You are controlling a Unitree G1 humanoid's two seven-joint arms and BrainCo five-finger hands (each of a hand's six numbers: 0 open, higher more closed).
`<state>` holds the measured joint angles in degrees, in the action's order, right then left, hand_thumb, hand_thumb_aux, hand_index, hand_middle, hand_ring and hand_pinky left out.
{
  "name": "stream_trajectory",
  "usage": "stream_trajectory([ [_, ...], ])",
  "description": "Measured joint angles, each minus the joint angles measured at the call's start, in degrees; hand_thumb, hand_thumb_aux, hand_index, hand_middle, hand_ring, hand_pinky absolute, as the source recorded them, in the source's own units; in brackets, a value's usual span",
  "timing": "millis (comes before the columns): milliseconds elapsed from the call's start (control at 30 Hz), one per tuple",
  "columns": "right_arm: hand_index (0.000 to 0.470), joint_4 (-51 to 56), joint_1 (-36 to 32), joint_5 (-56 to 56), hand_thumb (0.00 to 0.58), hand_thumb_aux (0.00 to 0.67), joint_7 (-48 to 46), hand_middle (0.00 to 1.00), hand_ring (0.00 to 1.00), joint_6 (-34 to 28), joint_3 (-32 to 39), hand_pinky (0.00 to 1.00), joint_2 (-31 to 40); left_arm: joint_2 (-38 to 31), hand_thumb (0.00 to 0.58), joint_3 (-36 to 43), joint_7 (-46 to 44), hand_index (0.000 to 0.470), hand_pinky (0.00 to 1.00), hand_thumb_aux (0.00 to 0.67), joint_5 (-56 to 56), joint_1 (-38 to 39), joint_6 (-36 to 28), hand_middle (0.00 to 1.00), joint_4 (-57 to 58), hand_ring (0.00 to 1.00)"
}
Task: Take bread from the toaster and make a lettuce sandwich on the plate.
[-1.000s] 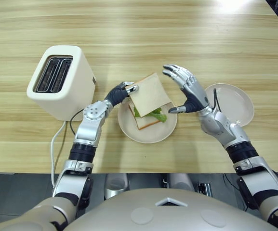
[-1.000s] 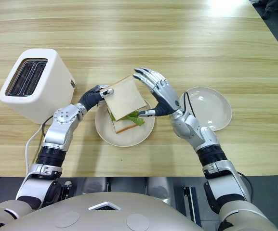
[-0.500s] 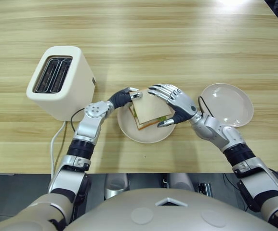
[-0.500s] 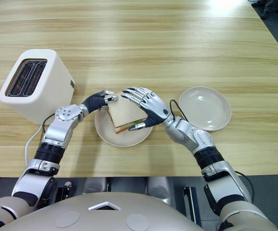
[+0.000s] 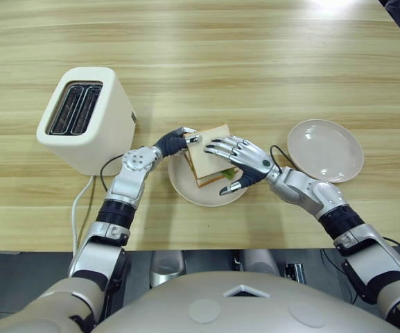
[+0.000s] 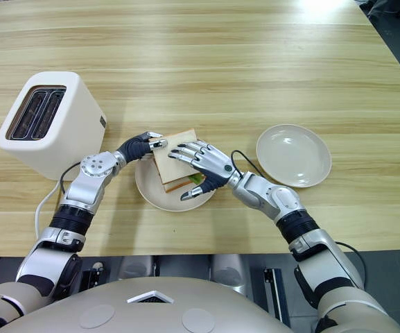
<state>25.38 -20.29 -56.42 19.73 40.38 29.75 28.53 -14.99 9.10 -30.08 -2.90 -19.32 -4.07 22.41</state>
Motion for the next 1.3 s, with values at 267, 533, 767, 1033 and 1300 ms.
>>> stream_trajectory([
  [267, 0.000, 2.02, -2.58, -1.28, 0.000, 0.000, -2.85, 0.14, 0.14, -1.72, 3.34, 0.14, -1.62, -0.08, 0.580, 0.07, 0.59, 0.460, 1.00, 0.670, -2.06, 0.02, 0.84, 1.00, 1.30, 1.00],
  [533, 0.000, 2.05, -3.05, -0.26, 0.000, 0.000, -8.43, 0.14, 0.14, -1.80, 4.25, 0.14, -0.58, -0.70, 0.000, 2.53, 5.86, 0.000, 1.00, 0.000, -8.97, 0.30, 3.36, 1.00, 1.61, 1.00],
  [767, 0.000, 2.21, -2.10, 2.64, 0.000, 0.000, -11.89, 0.13, 0.13, -0.78, 4.82, 0.13, 0.01, -3.89, 0.000, 6.10, 19.14, 0.000, 1.00, 0.000, -22.32, -0.28, 5.99, 1.00, 0.21, 1.00],
  [1033, 0.000, 2.24, -0.66, 6.90, 0.000, 0.000, -13.78, 0.13, 0.13, 0.65, 4.72, 0.13, 0.89, -14.06, 0.000, 6.88, 40.41, 0.000, 1.00, 0.000, -50.55, -5.41, -2.91, 1.00, -12.38, 1.00],
  [1300, 0.000, 2.69, -0.55, 9.29, 0.000, 0.000, -13.42, 0.13, 0.13, 1.61, 3.64, 0.13, 0.76, -15.26, 0.000, 5.49, 43.79, 0.000, 1.00, 0.000, -55.85, -3.36, -8.03, 1.00, -19.80, 1.00],
])
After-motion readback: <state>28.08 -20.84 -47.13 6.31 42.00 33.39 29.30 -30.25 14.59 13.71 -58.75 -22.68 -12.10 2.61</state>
